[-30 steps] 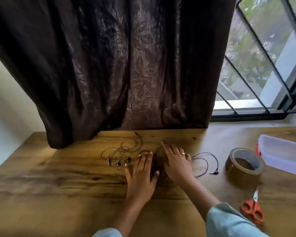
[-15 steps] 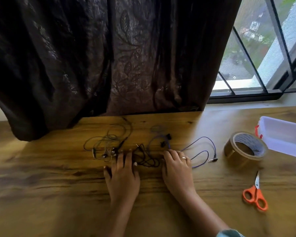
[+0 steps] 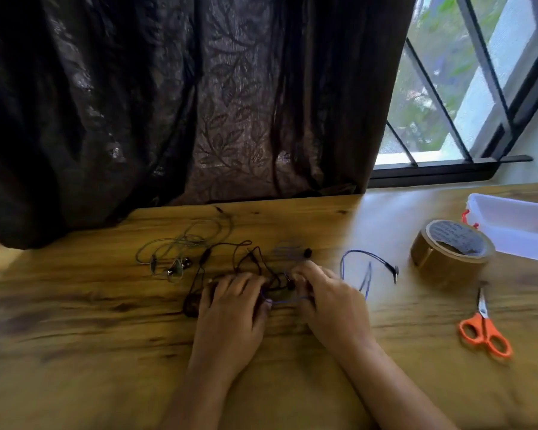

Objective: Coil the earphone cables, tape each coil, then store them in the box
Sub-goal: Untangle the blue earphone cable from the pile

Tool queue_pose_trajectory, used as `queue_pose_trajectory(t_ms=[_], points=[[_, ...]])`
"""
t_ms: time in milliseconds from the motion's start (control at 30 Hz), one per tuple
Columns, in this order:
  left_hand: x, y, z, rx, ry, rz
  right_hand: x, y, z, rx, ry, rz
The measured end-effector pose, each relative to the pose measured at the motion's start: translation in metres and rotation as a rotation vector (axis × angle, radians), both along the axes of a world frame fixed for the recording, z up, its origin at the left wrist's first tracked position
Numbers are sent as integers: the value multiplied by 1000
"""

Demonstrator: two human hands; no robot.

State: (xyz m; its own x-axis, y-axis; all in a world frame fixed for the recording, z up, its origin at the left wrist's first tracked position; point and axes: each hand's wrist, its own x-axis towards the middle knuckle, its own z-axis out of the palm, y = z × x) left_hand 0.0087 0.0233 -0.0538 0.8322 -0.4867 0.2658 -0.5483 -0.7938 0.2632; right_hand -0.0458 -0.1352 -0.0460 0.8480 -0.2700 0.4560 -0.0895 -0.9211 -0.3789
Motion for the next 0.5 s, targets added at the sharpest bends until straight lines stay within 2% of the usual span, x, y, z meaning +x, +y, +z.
queue_pose_trajectory(t_ms=[133, 233, 333, 400, 500], points=[[-9, 3, 6, -11, 11, 100, -4, -17, -1, -133, 33, -180], [-14, 12, 9, 71, 42, 180, -13, -20, -1, -214, 212, -344], [-21, 22, 11, 132, 71, 222, -25, -22, 1, -81, 375, -429], [-22, 28, 12, 165, 94, 258, -30, -20, -1, 16, 426, -416], [-21, 35, 11, 194, 137, 312, -36, -15, -8, 32, 269, -170]])
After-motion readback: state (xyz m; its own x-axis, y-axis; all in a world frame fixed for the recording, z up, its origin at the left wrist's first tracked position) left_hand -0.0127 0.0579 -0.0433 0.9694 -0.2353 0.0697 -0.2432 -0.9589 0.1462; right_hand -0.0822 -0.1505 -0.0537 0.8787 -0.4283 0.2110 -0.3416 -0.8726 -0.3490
